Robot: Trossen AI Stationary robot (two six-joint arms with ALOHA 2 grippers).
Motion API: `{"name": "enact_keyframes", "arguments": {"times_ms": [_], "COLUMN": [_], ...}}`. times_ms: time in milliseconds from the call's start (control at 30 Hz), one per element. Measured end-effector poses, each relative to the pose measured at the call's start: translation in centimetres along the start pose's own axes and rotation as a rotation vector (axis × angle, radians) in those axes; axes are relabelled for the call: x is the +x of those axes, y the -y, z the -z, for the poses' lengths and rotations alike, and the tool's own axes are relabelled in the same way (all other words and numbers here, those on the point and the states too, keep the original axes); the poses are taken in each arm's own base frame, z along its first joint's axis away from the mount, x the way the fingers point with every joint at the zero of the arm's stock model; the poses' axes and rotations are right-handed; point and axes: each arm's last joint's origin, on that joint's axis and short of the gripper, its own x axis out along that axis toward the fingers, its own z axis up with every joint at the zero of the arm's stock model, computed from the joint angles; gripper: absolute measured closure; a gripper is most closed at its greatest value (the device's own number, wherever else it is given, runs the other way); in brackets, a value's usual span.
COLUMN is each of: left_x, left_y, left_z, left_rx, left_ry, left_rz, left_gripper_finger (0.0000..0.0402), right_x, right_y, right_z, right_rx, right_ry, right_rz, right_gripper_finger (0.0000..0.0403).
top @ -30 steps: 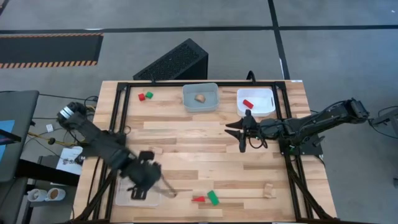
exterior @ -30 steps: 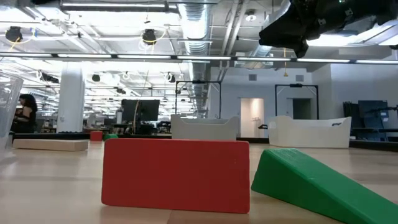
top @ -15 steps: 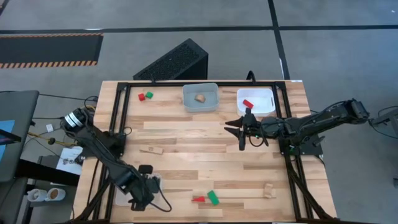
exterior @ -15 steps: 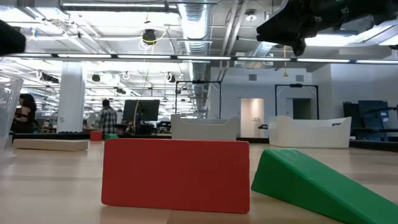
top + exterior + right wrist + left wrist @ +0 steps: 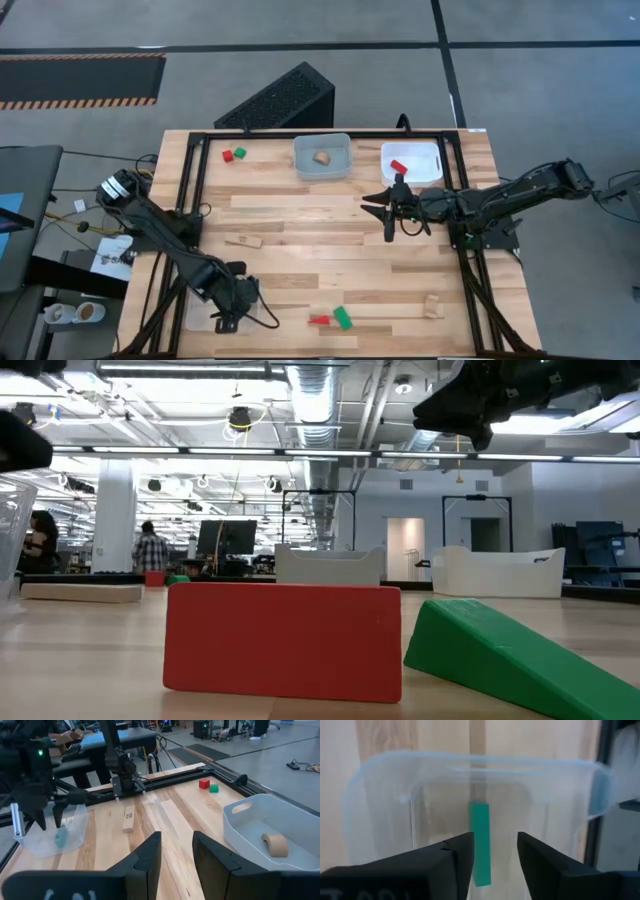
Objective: Sort & place blocks by color
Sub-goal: Put the top red block into the white bin
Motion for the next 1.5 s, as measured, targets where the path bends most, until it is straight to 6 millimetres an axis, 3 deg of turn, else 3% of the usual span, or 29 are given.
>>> {"name": "enact_keyframes", "arguments": {"times_ms": [200,467,600,733,900,1167,1333,1500], "left_x": [-3.8,-10.5,-12.2,-11.9,-9.7,-7.8,-7.9,-7.9], "left_y": [-1.1,-4.7,-7.3,-9.7,-12.3,-14.7,-15.2,-15.5], "left_z": [-0.4,0.1,0.4,0.8,1.1,1.9,1.7,1.7], "left_rx": [0.054,0.139,0.114,0.097,0.131,0.086,0.105,0.128], "left_ry": [0.144,0.525,0.711,0.891,1.143,1.509,1.555,1.535], "left_rz": [0.019,-0.263,-0.411,-0.431,-0.298,-0.274,-0.338,-0.389], "left_gripper_finger": [0.0256,0.0261,0.0261,0.0261,0.0261,0.0261,0.0261,0.0261], "right_x": [0.0,-0.1,-0.1,-0.1,-0.1,0.0,0.2,0.6], "right_y": [-0.2,-0.3,-0.3,-0.3,-0.3,-0.1,0.6,0.5], "right_z": [0.2,0.2,0.2,0.2,0.2,0.2,-0.1,-3.6], "right_rx": [0.017,0.017,0.018,0.014,0.009,-0.013,0.023,0.008], "right_ry": [-0.012,-0.011,-0.011,-0.013,-0.013,-0.019,0.0,0.09], "right_rz": [-0.005,-0.012,-0.012,-0.011,-0.01,-0.001,0.053,0.043], "right_gripper_finger": [0.0269,0.0269,0.0269,0.0269,0.0269,0.0269,0.0269,0.0264]}}
